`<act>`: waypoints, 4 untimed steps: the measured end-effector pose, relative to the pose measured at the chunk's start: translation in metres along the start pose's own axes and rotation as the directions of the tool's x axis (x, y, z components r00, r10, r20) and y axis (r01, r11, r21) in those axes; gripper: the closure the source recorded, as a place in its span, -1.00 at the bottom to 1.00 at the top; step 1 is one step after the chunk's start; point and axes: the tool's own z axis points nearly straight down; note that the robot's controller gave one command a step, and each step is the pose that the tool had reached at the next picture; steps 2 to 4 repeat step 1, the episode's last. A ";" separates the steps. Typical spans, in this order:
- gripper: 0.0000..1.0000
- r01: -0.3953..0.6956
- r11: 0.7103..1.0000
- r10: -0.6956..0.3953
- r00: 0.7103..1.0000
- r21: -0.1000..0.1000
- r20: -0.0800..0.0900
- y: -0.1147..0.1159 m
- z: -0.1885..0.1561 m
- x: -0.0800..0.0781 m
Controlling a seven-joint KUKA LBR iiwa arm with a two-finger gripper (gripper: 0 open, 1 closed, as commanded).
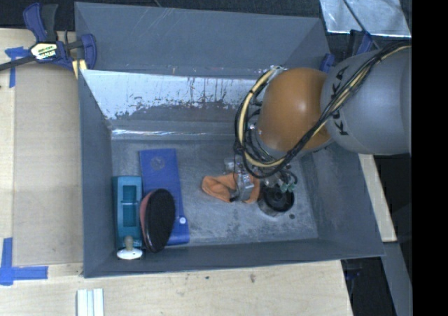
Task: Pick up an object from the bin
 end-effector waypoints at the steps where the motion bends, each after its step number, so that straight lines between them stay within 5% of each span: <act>1: 1.00 0.000 1.000 0.000 1.000 0.000 0.000 0.000 0.000 0.000; 4: 1.00 0.000 1.000 0.000 1.000 0.000 0.000 0.000 0.000 0.000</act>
Offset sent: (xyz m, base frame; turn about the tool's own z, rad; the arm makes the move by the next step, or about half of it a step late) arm -0.0109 0.0118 0.2215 0.0396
